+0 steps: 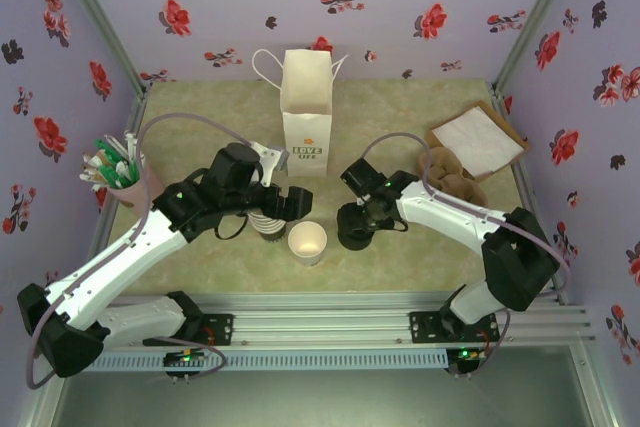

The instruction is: Pack the takeout coffee

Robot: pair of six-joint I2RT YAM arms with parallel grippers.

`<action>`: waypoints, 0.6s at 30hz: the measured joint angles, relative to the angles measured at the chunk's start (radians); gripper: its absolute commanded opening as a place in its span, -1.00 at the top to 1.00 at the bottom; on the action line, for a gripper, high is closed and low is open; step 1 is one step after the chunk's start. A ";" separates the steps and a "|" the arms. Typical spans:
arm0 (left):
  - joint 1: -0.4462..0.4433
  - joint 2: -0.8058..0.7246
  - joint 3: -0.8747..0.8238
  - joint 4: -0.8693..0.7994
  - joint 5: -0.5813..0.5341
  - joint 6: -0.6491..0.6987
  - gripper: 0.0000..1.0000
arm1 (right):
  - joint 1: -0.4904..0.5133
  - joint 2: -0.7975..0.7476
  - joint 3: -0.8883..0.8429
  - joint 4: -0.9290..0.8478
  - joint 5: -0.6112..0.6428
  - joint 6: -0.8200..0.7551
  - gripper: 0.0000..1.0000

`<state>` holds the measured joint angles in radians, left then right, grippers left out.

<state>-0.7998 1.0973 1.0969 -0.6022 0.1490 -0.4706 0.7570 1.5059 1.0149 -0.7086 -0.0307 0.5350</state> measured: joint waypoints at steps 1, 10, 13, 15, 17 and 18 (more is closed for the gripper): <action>0.000 0.000 0.000 0.000 0.000 0.000 -0.99 | 0.000 0.000 0.000 0.000 0.000 0.000 -0.40; -0.001 0.000 0.000 0.000 0.000 0.000 -0.99 | 0.000 0.000 0.002 -0.001 0.000 0.000 -0.30; -0.002 0.000 0.000 0.000 0.000 0.000 -0.98 | -0.001 0.000 0.004 -0.004 0.000 0.000 -0.30; -0.002 0.000 0.000 0.000 0.000 0.000 -0.98 | -0.004 -0.001 0.004 -0.004 0.000 0.000 -0.30; -0.002 0.000 0.000 0.000 0.000 0.000 -0.99 | -0.007 -0.003 0.004 -0.005 0.000 0.000 -0.30; -0.002 0.000 0.000 0.000 0.000 0.000 -0.99 | -0.007 -0.005 0.004 -0.007 0.000 0.000 -0.30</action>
<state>-0.8017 1.0969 1.0969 -0.6018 0.1490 -0.4706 0.7498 1.5009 1.0187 -0.7155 -0.0303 0.5354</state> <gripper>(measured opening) 0.992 0.662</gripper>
